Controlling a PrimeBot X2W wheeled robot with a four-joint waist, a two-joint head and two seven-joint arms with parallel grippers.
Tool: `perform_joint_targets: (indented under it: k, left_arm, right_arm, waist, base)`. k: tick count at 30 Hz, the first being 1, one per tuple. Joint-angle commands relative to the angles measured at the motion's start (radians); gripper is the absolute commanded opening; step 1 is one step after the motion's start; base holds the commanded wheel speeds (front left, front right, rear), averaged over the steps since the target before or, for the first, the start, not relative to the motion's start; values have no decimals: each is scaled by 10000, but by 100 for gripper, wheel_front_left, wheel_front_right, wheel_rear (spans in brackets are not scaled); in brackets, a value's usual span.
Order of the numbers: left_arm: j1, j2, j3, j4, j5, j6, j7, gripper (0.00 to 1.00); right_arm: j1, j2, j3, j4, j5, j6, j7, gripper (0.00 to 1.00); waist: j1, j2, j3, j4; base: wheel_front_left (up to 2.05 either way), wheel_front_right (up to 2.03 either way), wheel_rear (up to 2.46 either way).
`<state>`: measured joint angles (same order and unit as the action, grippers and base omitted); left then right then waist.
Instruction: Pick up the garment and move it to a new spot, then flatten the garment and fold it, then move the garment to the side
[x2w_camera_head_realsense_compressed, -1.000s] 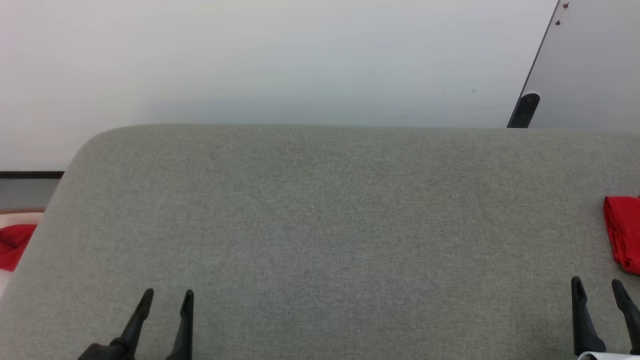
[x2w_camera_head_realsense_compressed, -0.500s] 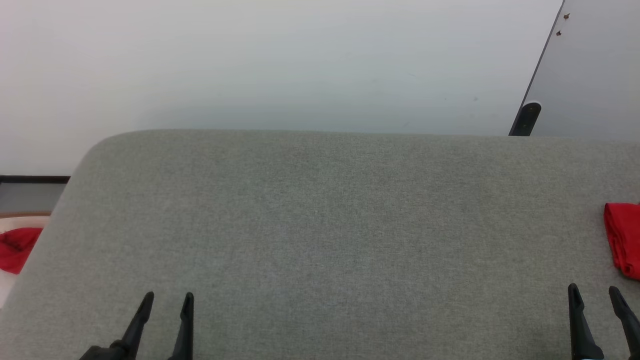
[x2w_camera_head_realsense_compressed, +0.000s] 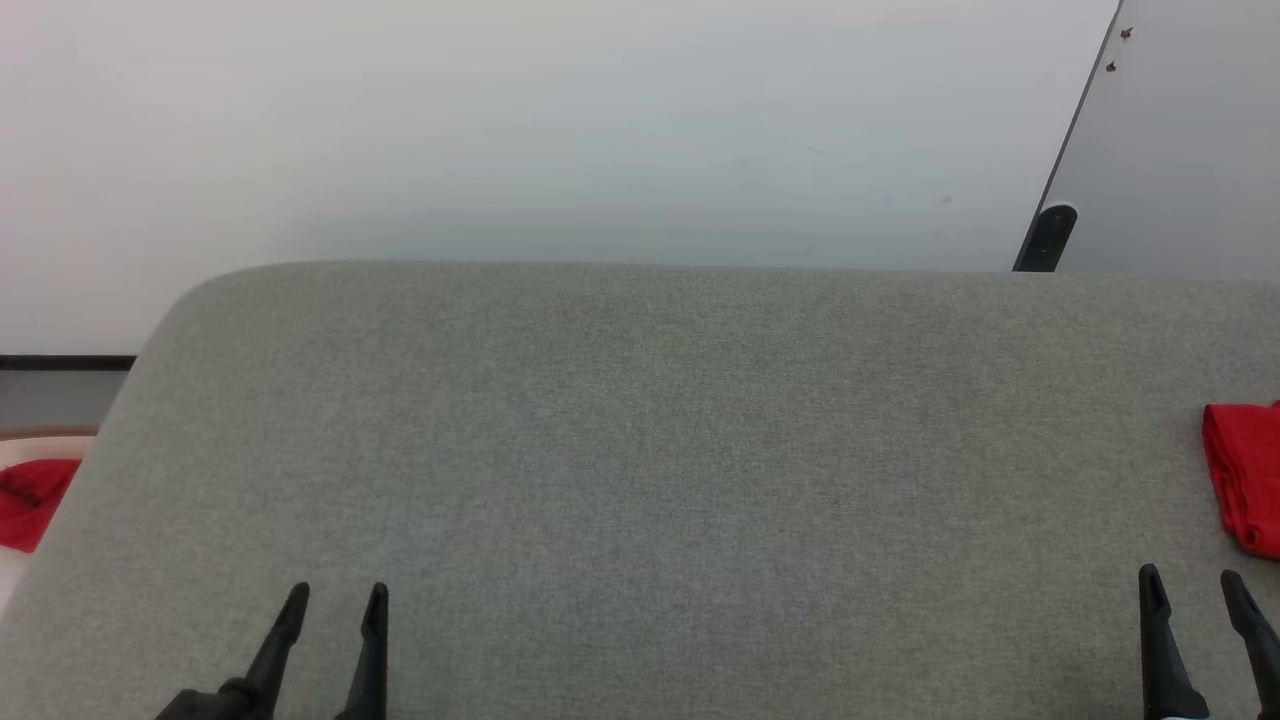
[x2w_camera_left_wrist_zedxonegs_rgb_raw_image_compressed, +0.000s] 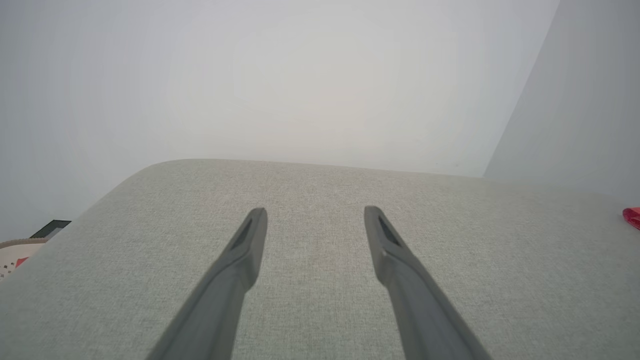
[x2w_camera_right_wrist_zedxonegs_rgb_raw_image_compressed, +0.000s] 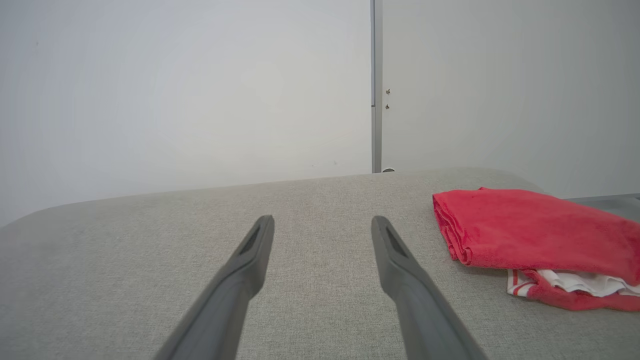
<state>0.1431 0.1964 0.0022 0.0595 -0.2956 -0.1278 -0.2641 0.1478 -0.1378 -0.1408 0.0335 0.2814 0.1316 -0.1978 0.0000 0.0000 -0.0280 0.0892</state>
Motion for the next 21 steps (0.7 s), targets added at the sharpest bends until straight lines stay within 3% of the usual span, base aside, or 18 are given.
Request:
perform_joint_targets:
  k: [1, 18, 19, 21]
  left_arm:
    - [-101, 41, -15, 40, -60, -14, 7, 100]
    - [-349, 89, -93, 280, -261, 51, 47, 100]
    - [-233, 84, -106, 270, -264, 38, 86, 0]
    - [-143, -7, -137, 440, -279, 38, 102, 0]
  right_arm:
    - [62, 60, -53, -28, -53, -19, -101, 100]
    - [-160, 82, 157, 122, -303, -20, -476, 100]
    - [-61, 96, 169, 118, -201, -2, -418, 0]
    - [5, 161, 178, 298, -168, 0, -391, 0]
  waist:
    - [0, 0, 5, -3]
    - [0, 0, -24, -7]
    - [0, 0, -23, -6]
    - [0, 0, -25, -7]
  base:
    - [0, 0, 0]
    - [0, 0, 0]
    - [0, 0, 0]
    - [0, 0, 0]
